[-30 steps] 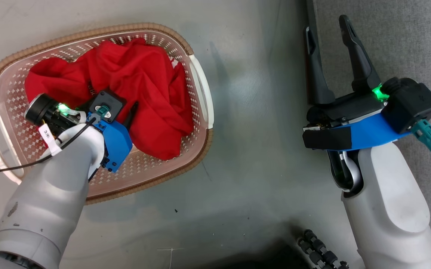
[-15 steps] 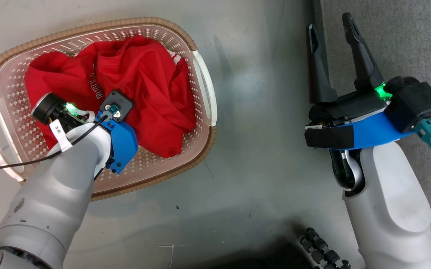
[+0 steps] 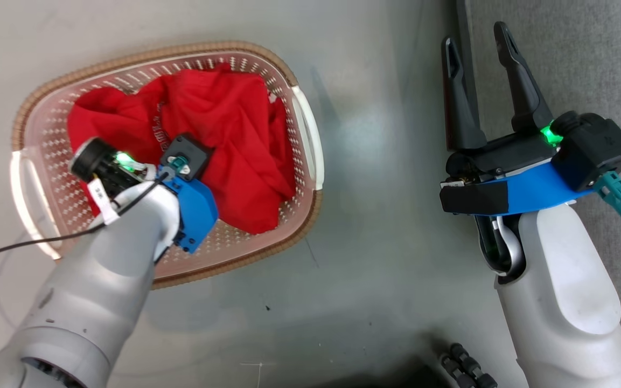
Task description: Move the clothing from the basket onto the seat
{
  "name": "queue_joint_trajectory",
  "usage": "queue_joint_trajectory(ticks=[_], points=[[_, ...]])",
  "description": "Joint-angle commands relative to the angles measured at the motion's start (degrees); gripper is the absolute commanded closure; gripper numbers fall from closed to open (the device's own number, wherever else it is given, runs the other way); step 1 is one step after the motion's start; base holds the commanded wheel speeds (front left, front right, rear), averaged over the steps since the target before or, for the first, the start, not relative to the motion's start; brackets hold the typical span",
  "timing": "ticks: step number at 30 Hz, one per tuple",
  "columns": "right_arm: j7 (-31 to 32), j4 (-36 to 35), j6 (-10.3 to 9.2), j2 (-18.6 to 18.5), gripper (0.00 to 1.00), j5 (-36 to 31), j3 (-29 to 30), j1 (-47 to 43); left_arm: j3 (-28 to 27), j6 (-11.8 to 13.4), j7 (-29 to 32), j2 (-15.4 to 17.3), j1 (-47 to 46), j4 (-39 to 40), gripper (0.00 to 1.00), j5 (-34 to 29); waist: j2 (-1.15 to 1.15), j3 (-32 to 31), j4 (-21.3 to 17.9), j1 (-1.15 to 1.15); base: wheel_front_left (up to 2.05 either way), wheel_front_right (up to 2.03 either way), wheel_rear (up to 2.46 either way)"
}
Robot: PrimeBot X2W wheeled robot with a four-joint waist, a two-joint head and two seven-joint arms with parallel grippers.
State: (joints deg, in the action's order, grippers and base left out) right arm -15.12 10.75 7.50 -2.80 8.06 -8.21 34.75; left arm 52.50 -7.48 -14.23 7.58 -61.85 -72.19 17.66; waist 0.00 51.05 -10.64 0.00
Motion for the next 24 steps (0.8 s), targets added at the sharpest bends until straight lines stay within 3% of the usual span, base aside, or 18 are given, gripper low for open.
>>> queue_joint_trajectory(ticks=[1,14,24], points=[[-0.06,0.24,-0.03,-0.16,0.0,-0.5,0.17,-0.2,0.38,0.04,-0.41,-0.19,0.79,0.38,1.0,0.42,0.0,-0.92,0.6,0.0,0.0,0.0,0.0],[-0.06,2.27,-0.03,-0.16,0.0,-2.1,0.7,-3.17,0.0,0.04,-1.02,-0.16,5.63,10.49,1.0,5.14,0.0,-9.3,4.38,0.0,0.0,0.0,0.0],[-0.06,4.26,-0.03,-0.17,0.0,-2.42,1.7,-6.97,-5.1,0.24,-1.03,0.34,12.12,20.27,1.0,5.27,0.0,-17.6,6.34,0.0,0.0,0.0,0.0]])
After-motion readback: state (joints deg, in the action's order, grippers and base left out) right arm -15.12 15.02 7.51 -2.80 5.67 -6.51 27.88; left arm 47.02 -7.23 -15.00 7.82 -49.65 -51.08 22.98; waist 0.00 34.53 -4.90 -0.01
